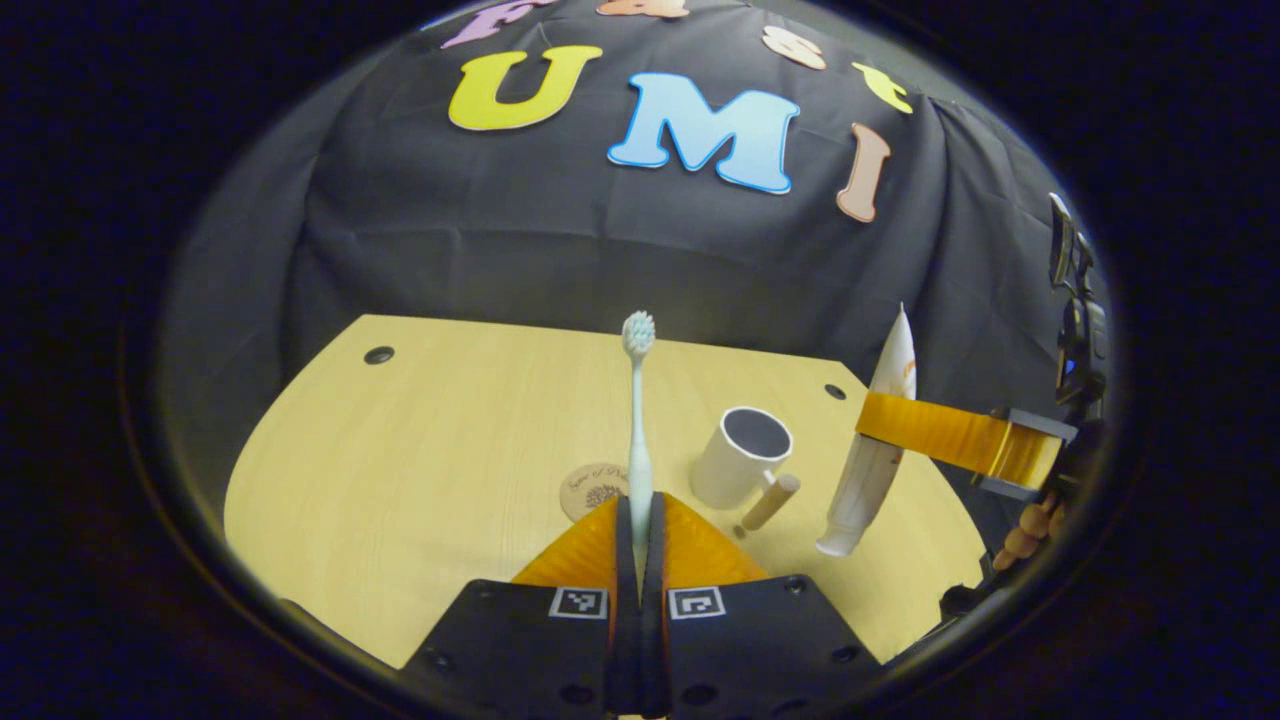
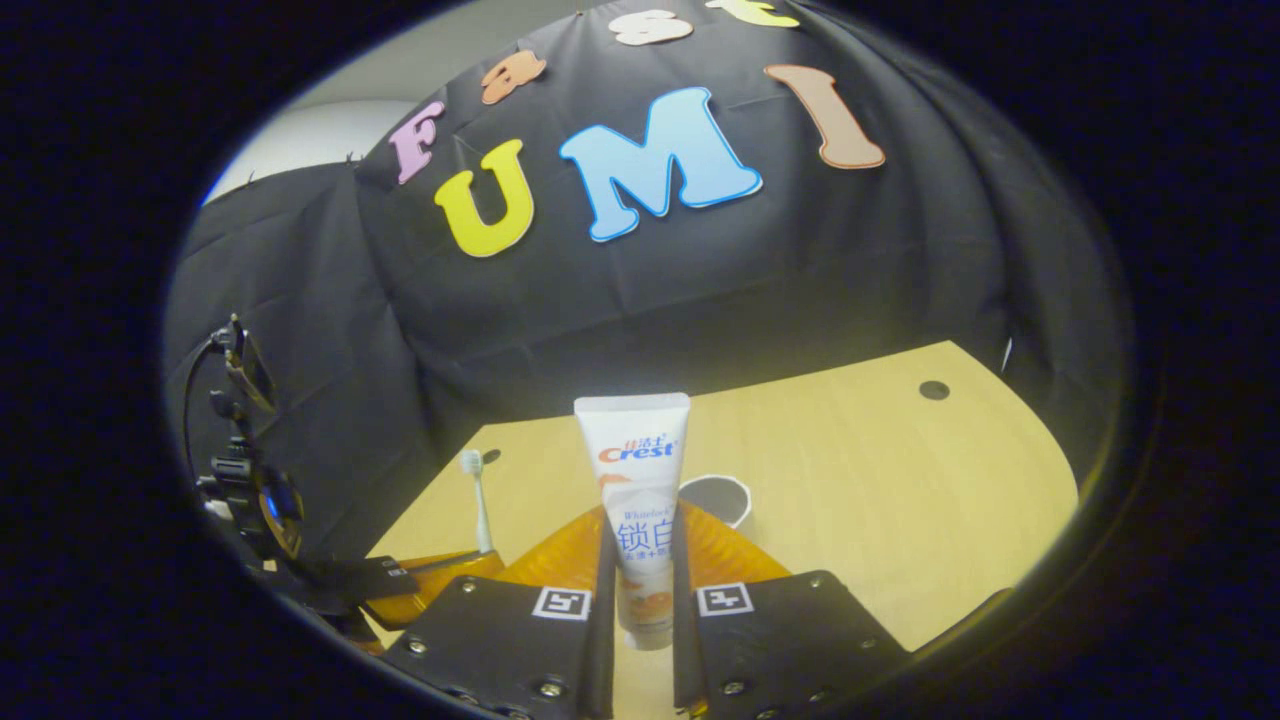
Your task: Put the toothbrush and toothpaste on the desktop into the cup, then pick up the cup and place it on the coaster on the desktop.
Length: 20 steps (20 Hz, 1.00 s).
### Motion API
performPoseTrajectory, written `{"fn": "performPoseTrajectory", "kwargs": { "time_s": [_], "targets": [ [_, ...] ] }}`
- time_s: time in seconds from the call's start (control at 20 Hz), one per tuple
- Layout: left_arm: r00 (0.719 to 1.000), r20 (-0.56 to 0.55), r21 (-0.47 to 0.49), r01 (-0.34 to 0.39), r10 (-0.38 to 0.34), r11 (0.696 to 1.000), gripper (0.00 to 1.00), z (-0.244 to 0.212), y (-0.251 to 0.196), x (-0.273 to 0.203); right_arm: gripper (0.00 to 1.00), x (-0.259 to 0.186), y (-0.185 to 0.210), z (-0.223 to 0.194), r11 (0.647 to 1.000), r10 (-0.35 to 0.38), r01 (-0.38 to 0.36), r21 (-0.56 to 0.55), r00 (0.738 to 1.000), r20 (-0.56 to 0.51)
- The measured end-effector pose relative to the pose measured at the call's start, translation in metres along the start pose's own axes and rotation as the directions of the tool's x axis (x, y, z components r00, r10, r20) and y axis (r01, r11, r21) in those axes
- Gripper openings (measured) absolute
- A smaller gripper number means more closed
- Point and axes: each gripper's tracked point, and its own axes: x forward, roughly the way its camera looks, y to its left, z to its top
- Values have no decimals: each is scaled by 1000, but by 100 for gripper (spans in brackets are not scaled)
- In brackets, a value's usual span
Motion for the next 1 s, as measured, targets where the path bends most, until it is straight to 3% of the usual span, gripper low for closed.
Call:
{"fn": "performPoseTrajectory", "kwargs": {
  "time_s": [0.55, 0.6, 0.65, 0.7, 1.0],
  "targets": [
    [989, 144, 43, 21, -27, 999, 8, 46, -16, 16, 27, 43, -17, 63, 997, -39, 53, -62, 975, 218],
    [987, 156, 50, 17, -25, 999, 8, 50, -17, 16, 21, 46, -19, 66, 995, -43, 62, -72, 972, 233],
    [986, 167, 54, 18, -27, 998, 8, 55, -18, 17, 29, 53, -23, 66, 994, -50, 71, -82, 969, 240],
    [984, 178, 59, 20, -30, 998, 8, 59, -19, 16, 24, 57, -26, 65, 993, -55, 79, -88, 968, 245],
    [964, 261, 85, 26, -47, 996, 8, 84, -22, 16, 24, 99, -42, 40, 987, -77, 103, -122, 976, 202]
  ]
}}
